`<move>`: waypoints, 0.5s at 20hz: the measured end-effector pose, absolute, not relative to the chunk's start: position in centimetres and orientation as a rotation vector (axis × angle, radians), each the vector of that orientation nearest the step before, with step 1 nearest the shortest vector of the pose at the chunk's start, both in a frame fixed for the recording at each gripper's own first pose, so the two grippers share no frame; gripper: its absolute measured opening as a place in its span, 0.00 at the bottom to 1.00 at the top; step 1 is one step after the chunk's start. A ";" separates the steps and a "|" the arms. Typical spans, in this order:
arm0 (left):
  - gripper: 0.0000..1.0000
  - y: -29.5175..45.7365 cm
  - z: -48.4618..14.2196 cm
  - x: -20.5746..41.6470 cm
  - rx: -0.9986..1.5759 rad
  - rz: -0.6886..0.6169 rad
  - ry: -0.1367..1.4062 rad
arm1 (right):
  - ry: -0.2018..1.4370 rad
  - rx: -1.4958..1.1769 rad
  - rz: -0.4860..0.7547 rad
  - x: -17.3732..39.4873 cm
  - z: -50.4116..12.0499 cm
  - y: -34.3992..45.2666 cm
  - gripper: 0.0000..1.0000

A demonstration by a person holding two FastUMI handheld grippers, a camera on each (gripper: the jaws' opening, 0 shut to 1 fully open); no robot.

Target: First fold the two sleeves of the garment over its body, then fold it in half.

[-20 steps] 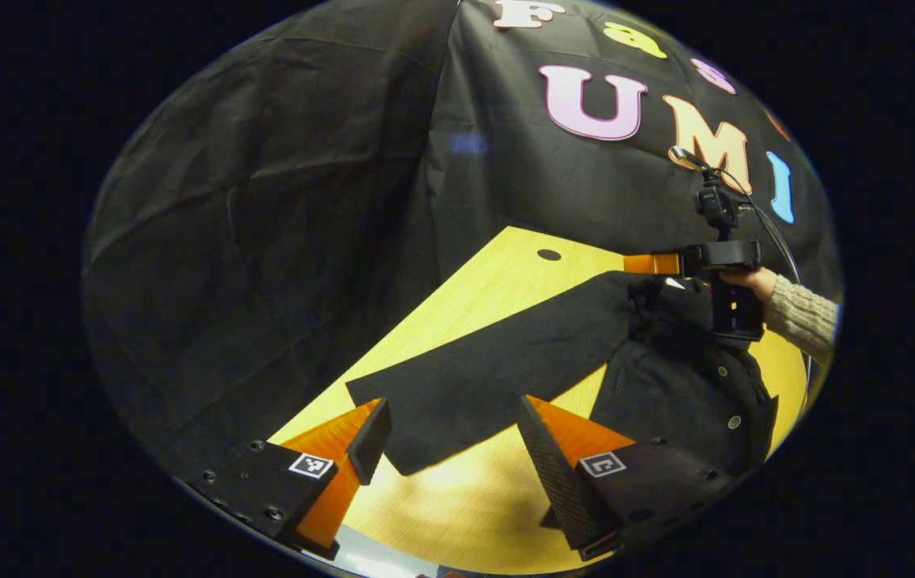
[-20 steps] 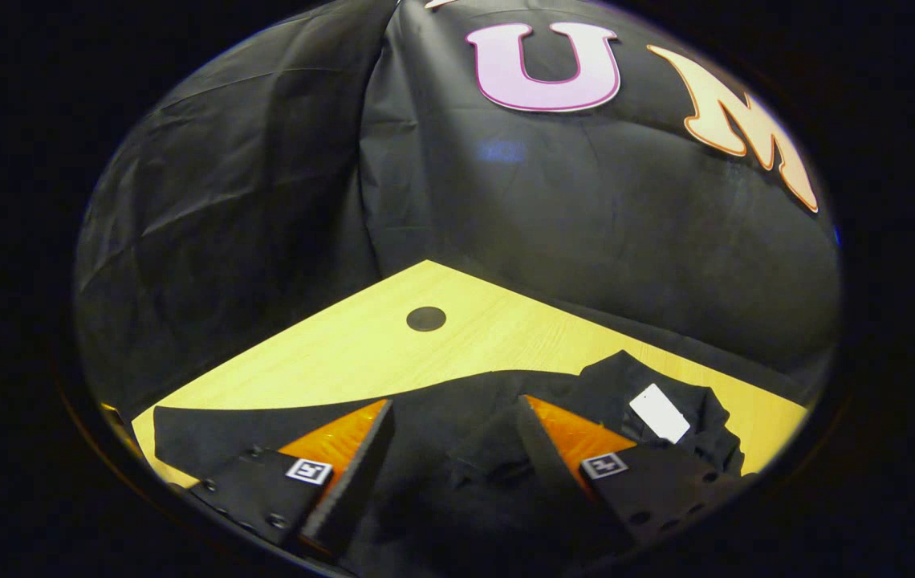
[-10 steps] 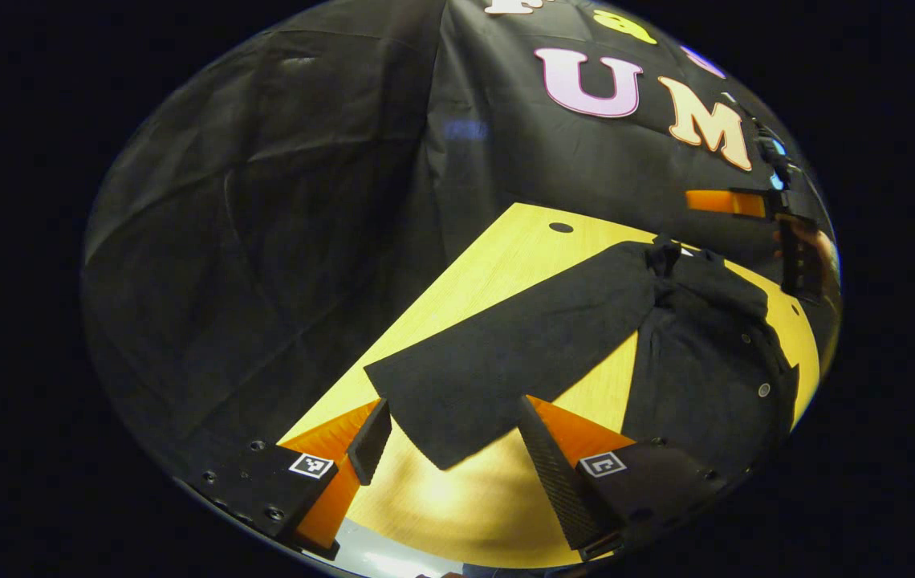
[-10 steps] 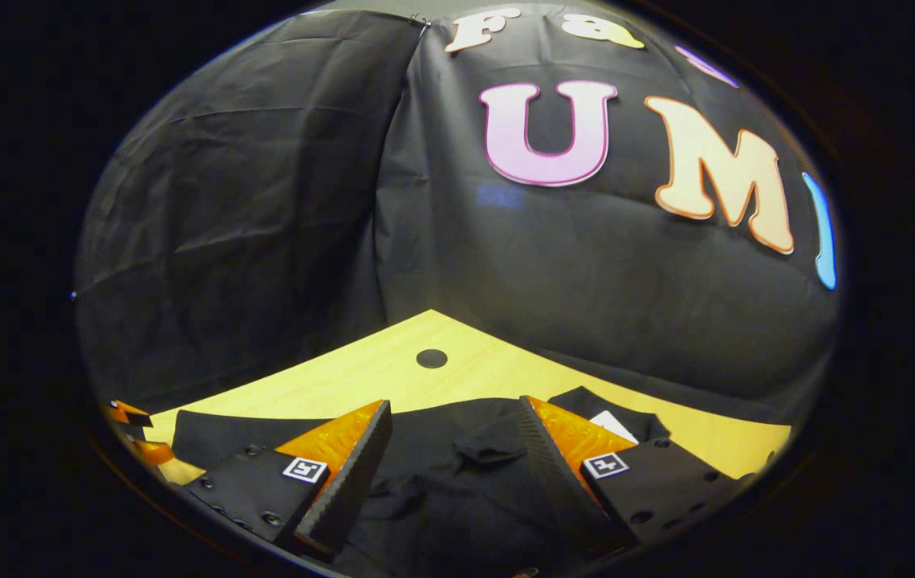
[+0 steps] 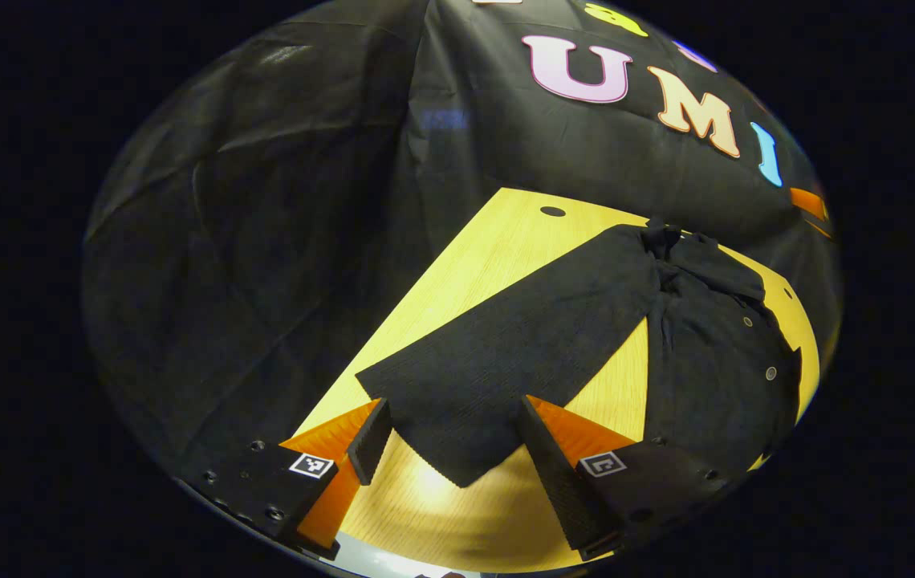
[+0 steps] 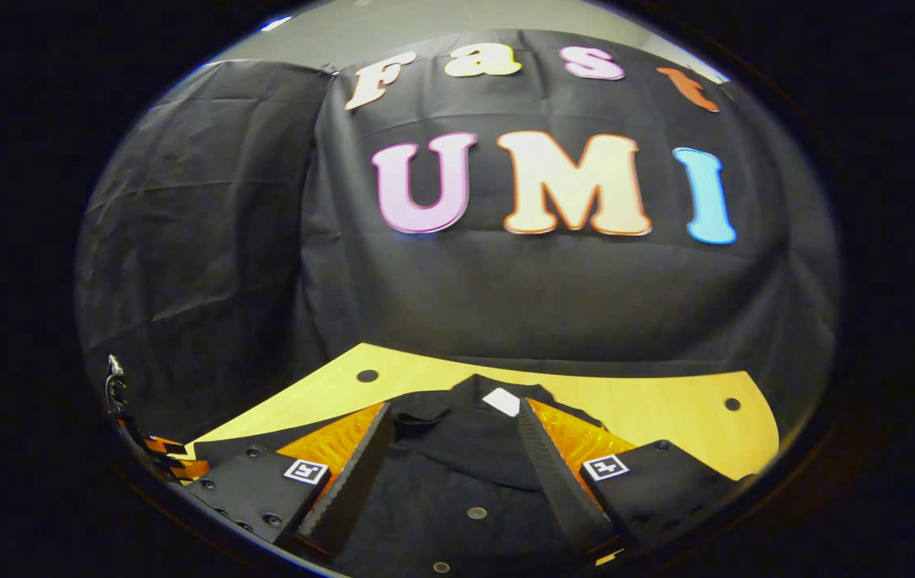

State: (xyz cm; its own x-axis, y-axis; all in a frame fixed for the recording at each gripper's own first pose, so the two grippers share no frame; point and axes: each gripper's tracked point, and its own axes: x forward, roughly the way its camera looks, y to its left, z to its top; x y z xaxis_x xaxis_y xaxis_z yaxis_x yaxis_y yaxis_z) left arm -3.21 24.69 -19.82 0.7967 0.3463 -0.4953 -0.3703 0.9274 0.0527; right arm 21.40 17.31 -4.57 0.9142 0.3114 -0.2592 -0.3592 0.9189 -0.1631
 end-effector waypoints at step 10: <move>0.94 25.9 -22.1 -1.9 -0.014 0.350 0.595 | 0.167 -0.207 0.042 13.1 -0.4 2.5 1.00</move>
